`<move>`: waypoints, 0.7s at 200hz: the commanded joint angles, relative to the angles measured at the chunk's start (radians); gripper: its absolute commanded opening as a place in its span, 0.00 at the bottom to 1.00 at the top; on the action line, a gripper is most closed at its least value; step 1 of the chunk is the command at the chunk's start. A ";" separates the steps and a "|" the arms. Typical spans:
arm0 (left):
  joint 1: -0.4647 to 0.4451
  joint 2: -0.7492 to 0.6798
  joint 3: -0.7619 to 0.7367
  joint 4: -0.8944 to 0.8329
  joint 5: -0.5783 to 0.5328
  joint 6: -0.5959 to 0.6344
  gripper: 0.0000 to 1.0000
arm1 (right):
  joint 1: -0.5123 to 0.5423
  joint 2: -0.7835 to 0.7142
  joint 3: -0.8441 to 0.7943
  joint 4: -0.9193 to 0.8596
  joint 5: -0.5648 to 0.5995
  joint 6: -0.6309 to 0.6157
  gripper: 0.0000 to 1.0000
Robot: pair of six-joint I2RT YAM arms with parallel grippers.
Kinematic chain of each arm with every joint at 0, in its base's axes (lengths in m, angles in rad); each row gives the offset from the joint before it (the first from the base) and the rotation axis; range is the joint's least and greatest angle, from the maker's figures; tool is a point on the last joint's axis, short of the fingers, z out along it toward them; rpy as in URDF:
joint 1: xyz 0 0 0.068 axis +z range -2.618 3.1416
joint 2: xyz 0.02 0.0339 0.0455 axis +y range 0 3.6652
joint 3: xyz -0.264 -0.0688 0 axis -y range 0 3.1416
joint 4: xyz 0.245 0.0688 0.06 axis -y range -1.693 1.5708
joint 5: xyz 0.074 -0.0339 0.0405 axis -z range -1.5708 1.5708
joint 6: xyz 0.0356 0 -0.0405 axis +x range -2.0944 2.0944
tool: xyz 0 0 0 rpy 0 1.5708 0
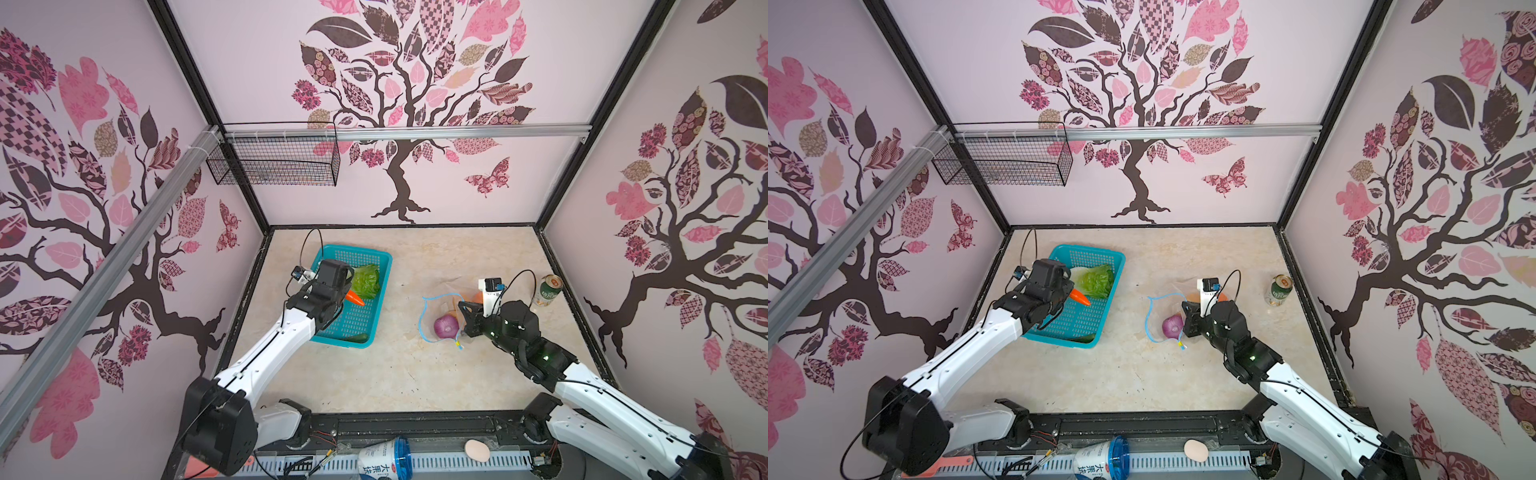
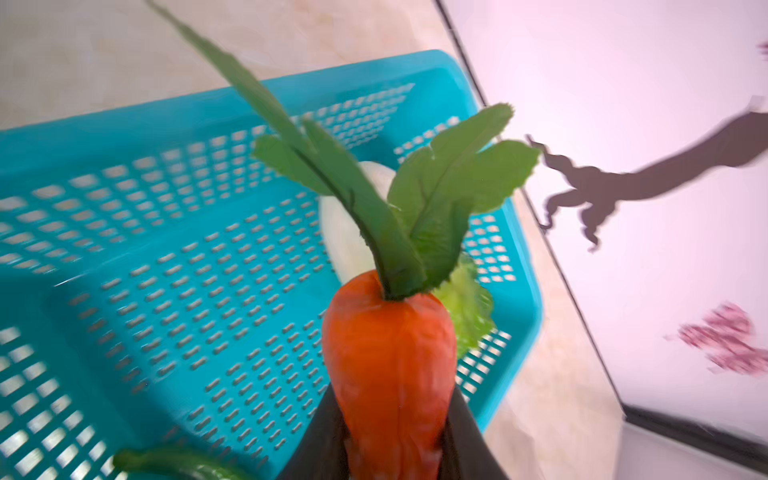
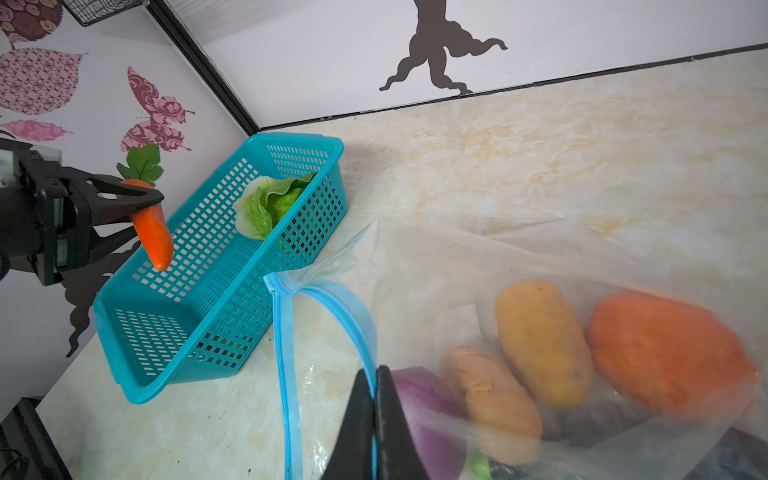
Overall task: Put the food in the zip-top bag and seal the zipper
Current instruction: 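Lift the carrot with the left gripper and carry it to the bag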
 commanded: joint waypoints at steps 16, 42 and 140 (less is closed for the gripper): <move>-0.002 -0.100 -0.077 0.271 0.198 0.273 0.00 | 0.000 0.016 0.070 0.014 -0.035 0.020 0.00; -0.058 -0.109 -0.085 0.361 0.309 0.403 0.00 | 0.001 0.027 0.090 0.017 -0.062 0.034 0.00; -0.407 -0.087 -0.081 0.643 0.321 0.695 0.00 | 0.000 0.087 0.280 -0.071 -0.242 0.059 0.00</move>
